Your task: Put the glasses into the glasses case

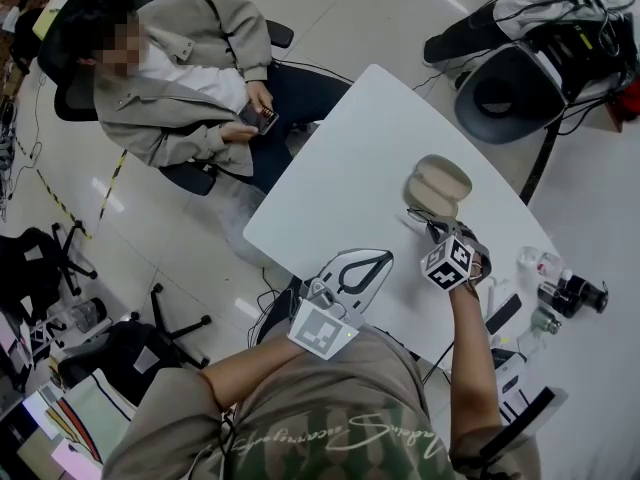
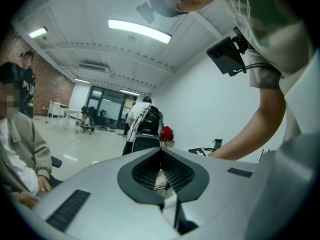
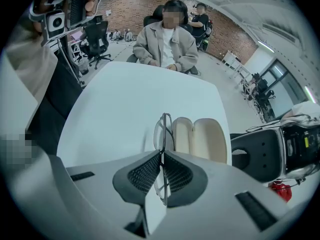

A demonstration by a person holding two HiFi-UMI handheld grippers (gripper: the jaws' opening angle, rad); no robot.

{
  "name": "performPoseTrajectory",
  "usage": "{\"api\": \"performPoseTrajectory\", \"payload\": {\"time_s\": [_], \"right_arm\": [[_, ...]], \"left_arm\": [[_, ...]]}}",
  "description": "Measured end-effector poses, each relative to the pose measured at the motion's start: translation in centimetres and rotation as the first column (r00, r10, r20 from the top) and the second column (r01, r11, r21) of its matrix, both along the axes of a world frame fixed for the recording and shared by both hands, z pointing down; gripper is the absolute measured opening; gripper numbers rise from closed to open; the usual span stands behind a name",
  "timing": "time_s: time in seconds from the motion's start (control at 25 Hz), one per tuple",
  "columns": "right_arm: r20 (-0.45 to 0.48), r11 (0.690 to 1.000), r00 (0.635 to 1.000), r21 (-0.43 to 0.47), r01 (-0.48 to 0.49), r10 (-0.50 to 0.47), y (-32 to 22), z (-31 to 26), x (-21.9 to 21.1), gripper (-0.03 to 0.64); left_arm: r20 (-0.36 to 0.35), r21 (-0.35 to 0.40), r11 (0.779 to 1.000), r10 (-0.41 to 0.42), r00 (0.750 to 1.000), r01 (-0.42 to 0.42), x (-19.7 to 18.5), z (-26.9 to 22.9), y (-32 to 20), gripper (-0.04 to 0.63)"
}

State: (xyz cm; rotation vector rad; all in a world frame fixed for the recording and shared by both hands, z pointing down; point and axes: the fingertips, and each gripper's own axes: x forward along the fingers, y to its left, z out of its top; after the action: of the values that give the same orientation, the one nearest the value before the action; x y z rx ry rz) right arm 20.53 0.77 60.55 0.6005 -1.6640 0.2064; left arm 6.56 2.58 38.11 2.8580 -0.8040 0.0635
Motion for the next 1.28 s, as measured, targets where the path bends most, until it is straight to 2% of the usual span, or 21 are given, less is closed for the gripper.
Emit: {"api": "performPoseTrajectory", "payload": {"time_s": [1.28], "right_arm": [[-0.005, 0.999, 1.0, 0.051, -0.011, 0.011, -1.7, -1.6, 1.6, 0.035]], "left_arm": [[0.007, 0.009, 1.0, -0.005, 1.0, 0.005, 0.6, -0.3, 1.0, 0.006]]}}
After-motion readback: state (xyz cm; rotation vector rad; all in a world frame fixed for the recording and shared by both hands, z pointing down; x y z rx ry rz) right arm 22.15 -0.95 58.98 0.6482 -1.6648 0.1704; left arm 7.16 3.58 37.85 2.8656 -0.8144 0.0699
